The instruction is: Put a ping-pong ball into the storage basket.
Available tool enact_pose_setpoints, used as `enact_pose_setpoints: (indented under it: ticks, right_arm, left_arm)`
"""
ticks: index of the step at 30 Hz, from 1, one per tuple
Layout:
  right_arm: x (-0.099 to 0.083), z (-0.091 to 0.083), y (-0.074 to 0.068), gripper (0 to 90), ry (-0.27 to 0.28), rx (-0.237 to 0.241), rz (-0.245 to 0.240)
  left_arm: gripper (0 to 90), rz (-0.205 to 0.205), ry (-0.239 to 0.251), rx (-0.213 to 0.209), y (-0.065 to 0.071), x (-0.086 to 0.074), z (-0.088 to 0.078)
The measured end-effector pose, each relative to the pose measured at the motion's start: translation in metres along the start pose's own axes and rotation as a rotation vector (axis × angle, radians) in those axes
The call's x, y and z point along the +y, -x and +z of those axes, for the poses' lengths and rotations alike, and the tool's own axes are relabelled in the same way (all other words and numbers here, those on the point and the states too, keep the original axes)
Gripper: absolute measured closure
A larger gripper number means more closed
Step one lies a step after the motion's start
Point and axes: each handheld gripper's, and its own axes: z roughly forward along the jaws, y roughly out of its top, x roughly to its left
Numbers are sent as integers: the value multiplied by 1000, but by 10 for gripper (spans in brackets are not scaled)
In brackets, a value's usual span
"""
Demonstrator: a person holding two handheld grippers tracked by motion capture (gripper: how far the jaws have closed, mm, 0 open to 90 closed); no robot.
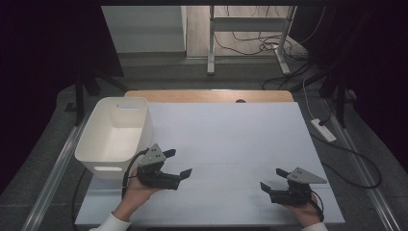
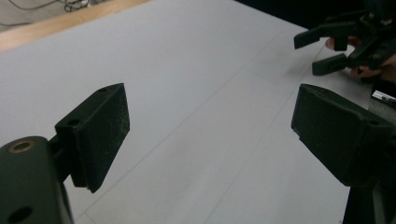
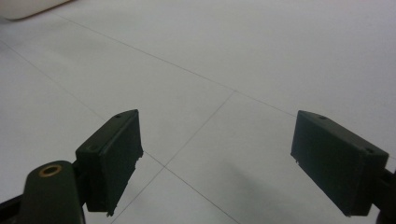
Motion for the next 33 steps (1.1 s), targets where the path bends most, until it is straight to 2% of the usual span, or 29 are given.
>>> enact_pose_setpoints:
  ticks: [3, 4, 9, 15, 20, 27, 29, 33]
  right_arm:
    - [0, 0, 0, 160, 1, 1, 1]
    - [0, 0, 0, 160, 1, 1, 1]
    - [0, 0, 1, 161, -1, 1, 1]
    - [-1, 0, -1, 161, -5, -1, -2]
    - [-1, 0, 0, 161, -5, -1, 0]
    - [-2, 1, 0, 160, -7, 0, -5]
    - [-2, 0, 0, 160, -10, -1, -1]
    - [-2, -1, 0, 160, -12, -4, 0]
  left_arm:
    - [125, 1, -2, 5, 0, -5, 1]
    - [125, 15, -4, 19, 0, -11, 2]
    - [125, 27, -29, 11, 0, -26, 6]
    - [125, 1, -46, 9, -3, -43, 8]
    - [125, -10, -54, 40, -5, -56, 7]
    - [126, -14, -59, 66, -7, -67, 5]
    - [127, -25, -62, 61, -9, -70, 5]
    - [126, -21, -66, 64, -10, -70, 7]
